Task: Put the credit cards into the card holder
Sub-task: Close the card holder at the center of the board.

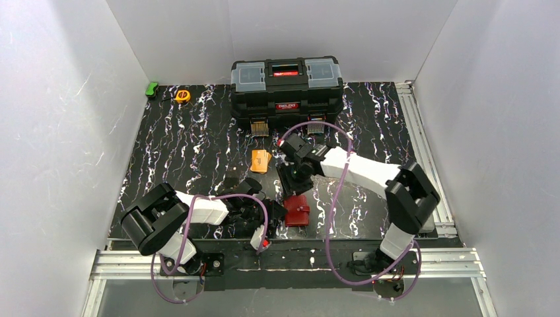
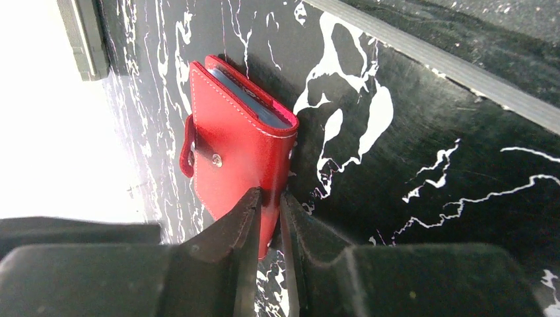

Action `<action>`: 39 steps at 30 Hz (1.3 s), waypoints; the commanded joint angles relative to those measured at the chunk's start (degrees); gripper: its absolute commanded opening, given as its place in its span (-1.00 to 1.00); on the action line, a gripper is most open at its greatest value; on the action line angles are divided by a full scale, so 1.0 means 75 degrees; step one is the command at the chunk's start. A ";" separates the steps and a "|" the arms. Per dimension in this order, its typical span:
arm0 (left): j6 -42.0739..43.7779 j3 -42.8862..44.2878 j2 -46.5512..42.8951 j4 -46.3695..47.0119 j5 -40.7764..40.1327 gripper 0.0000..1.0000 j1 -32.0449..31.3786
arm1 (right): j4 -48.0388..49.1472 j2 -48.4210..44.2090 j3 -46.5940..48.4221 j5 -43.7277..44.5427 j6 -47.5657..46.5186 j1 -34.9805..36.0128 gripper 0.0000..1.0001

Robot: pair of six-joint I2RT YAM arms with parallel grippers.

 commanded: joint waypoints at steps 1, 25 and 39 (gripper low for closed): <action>-0.0442 -0.0305 0.0257 -0.1163 -0.0596 -0.67 -0.0004 | -0.0867 -0.0860 0.0703 0.0688 -0.0169 0.0002 0.39; -0.0917 -0.0120 -0.1740 -0.2812 -0.1606 -0.18 -0.0004 | -0.1435 -0.1873 -0.0517 0.0925 0.1228 -0.0298 0.20; 0.0509 -0.0692 -0.2313 -0.2722 -0.0675 -0.42 -0.0006 | -0.2370 -0.0141 0.0881 0.2664 0.1651 0.1105 0.05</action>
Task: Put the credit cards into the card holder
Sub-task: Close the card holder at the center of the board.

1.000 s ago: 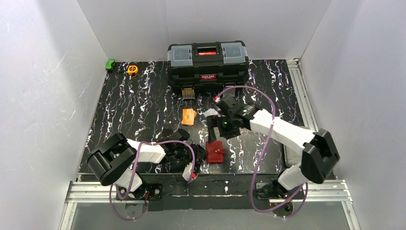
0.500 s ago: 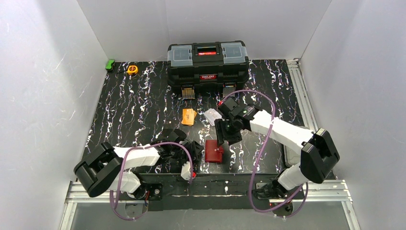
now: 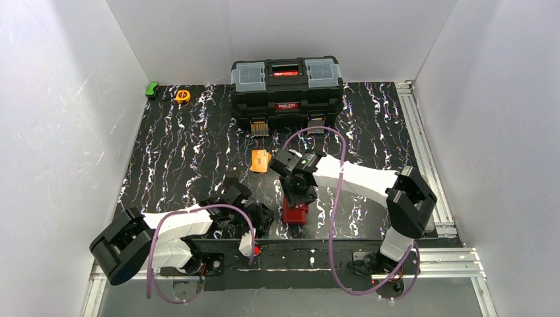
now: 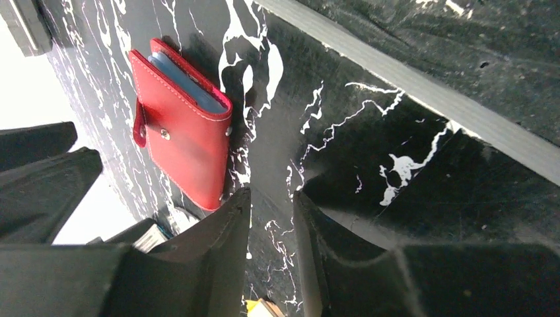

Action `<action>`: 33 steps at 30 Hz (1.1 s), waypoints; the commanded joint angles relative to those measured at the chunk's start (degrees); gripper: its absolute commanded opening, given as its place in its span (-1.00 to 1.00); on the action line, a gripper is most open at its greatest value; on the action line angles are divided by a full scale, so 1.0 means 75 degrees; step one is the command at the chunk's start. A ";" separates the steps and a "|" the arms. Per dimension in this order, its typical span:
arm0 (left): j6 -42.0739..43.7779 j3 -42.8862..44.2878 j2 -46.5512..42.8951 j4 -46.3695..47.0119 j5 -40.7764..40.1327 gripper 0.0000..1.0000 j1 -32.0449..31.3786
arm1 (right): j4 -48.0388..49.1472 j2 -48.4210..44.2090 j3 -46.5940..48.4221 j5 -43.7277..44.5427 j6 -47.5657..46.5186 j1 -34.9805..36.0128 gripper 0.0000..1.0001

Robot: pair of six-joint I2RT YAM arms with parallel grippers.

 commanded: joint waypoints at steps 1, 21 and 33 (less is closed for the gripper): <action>0.0253 -0.0209 -0.0036 -0.0443 0.0588 -0.43 0.0006 | -0.0431 0.0168 0.0341 0.0759 0.0094 0.0074 0.03; 0.0458 -0.0051 0.1373 0.1060 0.0871 -0.46 -0.0009 | 0.0037 0.0441 0.0150 0.0681 -0.0323 0.0076 -0.06; 0.0819 -0.0075 0.2008 0.1476 0.1215 -0.47 -0.0430 | 0.0178 0.0408 -0.0013 0.0488 -0.0643 -0.0160 -0.15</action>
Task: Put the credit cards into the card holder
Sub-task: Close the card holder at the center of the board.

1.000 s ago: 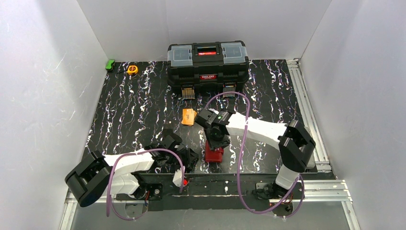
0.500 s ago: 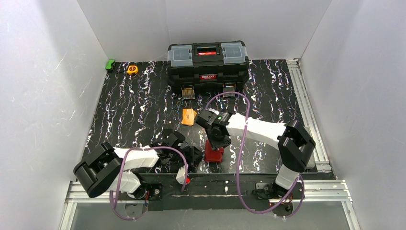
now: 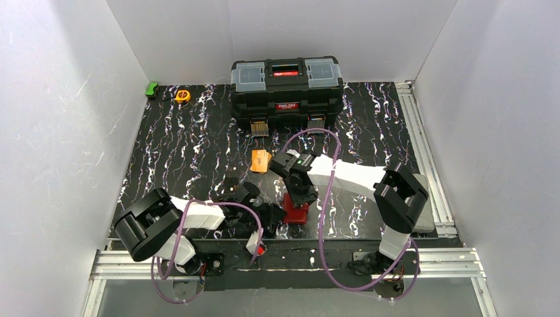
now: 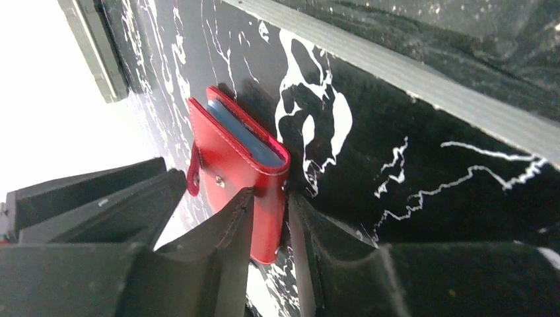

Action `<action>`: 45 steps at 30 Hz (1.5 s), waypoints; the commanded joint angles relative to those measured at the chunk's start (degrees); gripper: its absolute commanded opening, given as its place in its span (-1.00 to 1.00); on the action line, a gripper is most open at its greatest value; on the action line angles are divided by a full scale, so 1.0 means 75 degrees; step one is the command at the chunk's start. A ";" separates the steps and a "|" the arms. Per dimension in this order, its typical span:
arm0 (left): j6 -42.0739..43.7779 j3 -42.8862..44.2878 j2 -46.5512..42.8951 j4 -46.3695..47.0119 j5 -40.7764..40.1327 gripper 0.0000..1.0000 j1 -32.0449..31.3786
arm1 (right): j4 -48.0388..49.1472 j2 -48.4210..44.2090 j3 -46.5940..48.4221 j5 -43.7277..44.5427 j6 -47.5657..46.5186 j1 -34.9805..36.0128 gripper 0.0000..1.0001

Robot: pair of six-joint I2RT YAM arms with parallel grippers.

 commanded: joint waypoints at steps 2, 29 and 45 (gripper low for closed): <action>0.0083 -0.0201 0.0269 -0.0716 0.0207 -0.46 -0.0353 | 0.0210 -0.0302 -0.0028 -0.0061 -0.0158 -0.0138 -0.15; -0.0646 -0.0216 0.0479 -0.0579 -0.0464 -0.47 -0.0883 | 0.0540 -0.0074 -0.0052 -0.0129 -0.0525 -0.0169 -0.36; -0.0674 -0.0411 0.0255 -0.0562 -0.0480 -0.49 -0.0938 | 0.0644 -0.0042 0.0012 -0.0276 -0.0489 -0.0169 -0.76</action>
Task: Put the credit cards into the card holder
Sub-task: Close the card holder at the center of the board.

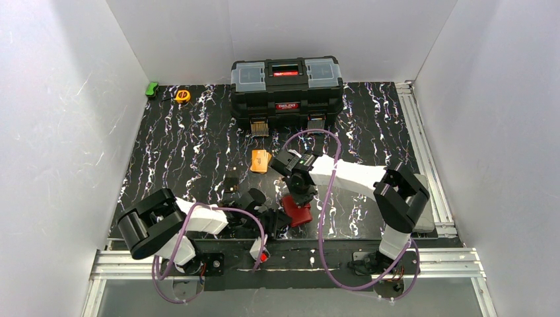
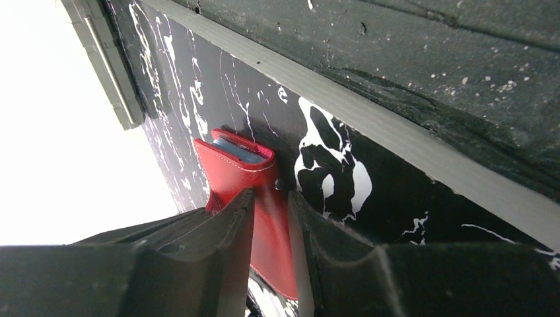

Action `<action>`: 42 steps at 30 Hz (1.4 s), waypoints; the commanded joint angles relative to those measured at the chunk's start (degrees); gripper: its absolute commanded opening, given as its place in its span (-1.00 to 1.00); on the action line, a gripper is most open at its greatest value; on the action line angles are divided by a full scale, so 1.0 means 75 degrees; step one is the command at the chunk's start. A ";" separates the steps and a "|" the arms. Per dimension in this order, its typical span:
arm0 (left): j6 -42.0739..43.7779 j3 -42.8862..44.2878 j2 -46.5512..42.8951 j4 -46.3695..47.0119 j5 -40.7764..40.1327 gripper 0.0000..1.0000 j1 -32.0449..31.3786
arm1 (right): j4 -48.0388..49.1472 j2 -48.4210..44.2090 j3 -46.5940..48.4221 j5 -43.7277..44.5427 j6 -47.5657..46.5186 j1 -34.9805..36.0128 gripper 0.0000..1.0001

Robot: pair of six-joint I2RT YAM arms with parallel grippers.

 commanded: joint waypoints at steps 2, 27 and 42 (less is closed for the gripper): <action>-0.0357 -0.0359 0.0064 -0.1138 -0.0123 -0.49 -0.0078 | 0.0038 -0.0007 0.0252 0.0039 0.0015 -0.0012 -0.97; -0.0651 -0.0381 -0.0102 -0.1272 -0.0448 -0.49 -0.0102 | 0.0324 -0.0665 -0.0111 -0.0541 -0.0789 -0.0199 -0.36; -0.0675 -0.0468 -0.0205 -0.1239 -0.0376 -0.49 -0.0113 | -0.0436 -0.0484 0.0372 0.0524 -0.0527 -0.0118 -0.11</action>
